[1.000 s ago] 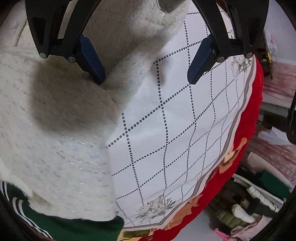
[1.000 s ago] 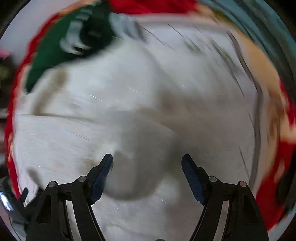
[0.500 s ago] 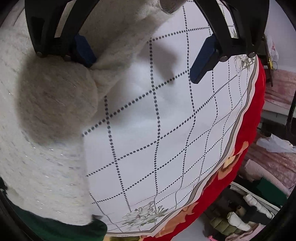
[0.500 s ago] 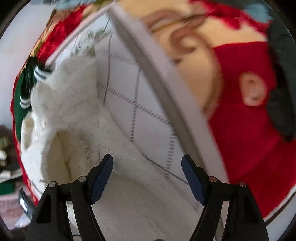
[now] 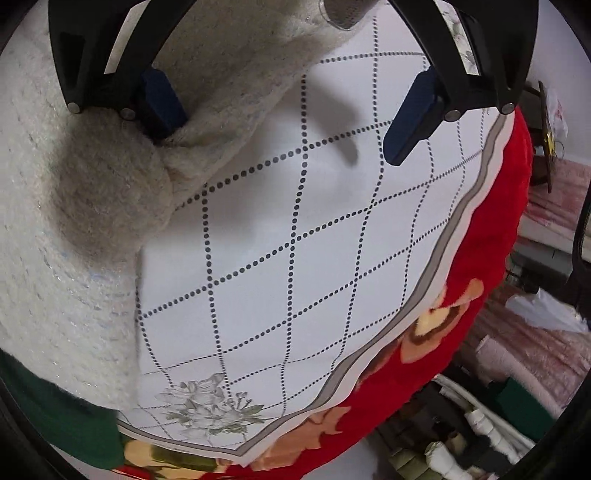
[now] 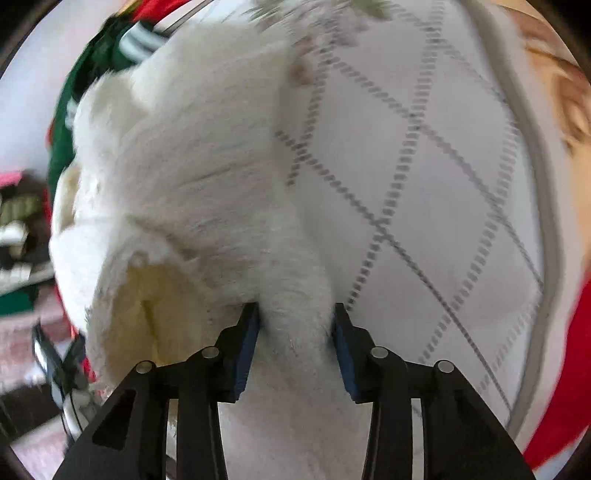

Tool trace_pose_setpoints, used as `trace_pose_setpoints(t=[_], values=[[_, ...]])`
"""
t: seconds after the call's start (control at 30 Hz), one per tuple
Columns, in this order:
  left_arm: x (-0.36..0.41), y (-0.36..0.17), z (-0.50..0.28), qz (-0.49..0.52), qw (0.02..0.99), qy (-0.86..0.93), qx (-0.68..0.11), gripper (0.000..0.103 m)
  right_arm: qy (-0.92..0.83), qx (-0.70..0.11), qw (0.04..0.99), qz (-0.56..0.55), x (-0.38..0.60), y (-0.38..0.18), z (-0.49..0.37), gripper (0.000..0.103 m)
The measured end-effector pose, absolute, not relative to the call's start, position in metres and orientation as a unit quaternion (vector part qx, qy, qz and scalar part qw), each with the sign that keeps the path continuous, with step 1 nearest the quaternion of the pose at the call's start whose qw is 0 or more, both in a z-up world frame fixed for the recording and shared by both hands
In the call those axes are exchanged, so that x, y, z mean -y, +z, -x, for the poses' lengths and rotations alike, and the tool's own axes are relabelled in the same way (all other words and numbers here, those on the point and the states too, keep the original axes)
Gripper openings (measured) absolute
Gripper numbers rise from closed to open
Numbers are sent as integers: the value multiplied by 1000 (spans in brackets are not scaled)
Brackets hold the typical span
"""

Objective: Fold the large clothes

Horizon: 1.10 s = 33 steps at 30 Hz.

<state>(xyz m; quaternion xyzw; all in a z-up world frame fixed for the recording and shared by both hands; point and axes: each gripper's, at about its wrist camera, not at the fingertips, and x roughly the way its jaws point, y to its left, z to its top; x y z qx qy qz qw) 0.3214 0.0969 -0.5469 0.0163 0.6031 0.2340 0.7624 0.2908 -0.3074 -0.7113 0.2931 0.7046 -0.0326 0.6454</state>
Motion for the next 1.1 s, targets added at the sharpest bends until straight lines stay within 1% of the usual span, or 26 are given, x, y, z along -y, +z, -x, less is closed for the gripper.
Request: trace_pose_setpoints(t=[0.07,0.1,0.13,0.2,0.27,0.33,0.37,0.4,0.43,0.47,0.53,0.63,0.7,0.77,0.8,0.87,0.9,0.93,0.97,1.0,1.03,1.07,1.1], values=[[-89,-542,-316,-40,764,228,-602,103,-54,-671,665,-324,316,-686,-279,42],[-87,-540,-314,-44,765,225,-602,103,-53,-653,676,-338,318,-673,-272,44],[-84,-537,-309,-46,765,223,-602,103,-40,-634,685,-356,318,-660,-266,48],[-83,-530,-300,-37,765,216,-605,103,-1,-616,684,-391,312,-651,-262,61],[-84,-522,-289,-32,766,215,-605,103,40,-618,672,-405,292,-655,-272,64],[-86,-513,-277,-30,767,216,-604,103,65,-646,655,-386,268,-670,-289,64],[-88,-509,-271,-31,766,218,-604,103,75,-665,643,-373,257,-680,-299,59],[-91,-506,-265,-29,765,220,-605,103,73,-681,641,-346,246,-686,-306,26],[-94,-503,-260,-27,764,221,-606,103,71,-686,648,-322,238,-685,-309,6],[-97,-500,-255,-24,762,223,-608,103,78,-685,658,-303,232,-678,-311,9],[-105,-495,-245,-16,759,224,-611,103,82,-651,708,-263,228,-647,-315,8],[-111,-490,-232,-12,756,220,-617,103,80,-585,773,-232,229,-592,-321,8],[-114,-490,-227,-15,754,218,-620,103,63,-543,814,-198,234,-567,-322,8],[-117,-494,-223,-13,752,216,-623,103,40,-530,834,-146,231,-569,-331,8],[-118,-497,-222,-13,750,216,-625,102,30,-543,830,-122,234,-578,-333,9],[-120,-509,-222,-8,746,202,-634,102,25,-618,777,-116,230,-630,-348,9],[-120,-517,-223,-8,743,191,-641,102,24,-647,751,-127,232,-649,-347,14],[-120,-523,-224,-8,742,179,-646,102,26,-668,727,-157,237,-662,-344,16],[-118,-529,-226,-10,742,167,-649,102,26,-665,725,-174,243,-660,-339,29],[-116,-536,-228,-21,743,161,-649,102,21,-657,728,-192,251,-653,-331,56],[-114,-541,-230,-32,744,155,-649,101,14,-652,731,-202,259,-646,-321,70],[-112,-548,-235,-44,746,147,-648,101,8,-648,732,-212,269,-641,-309,83],[-111,-554,-238,-51,745,144,-649,101,0,-643,732,-223,277,-636,-296,83]])
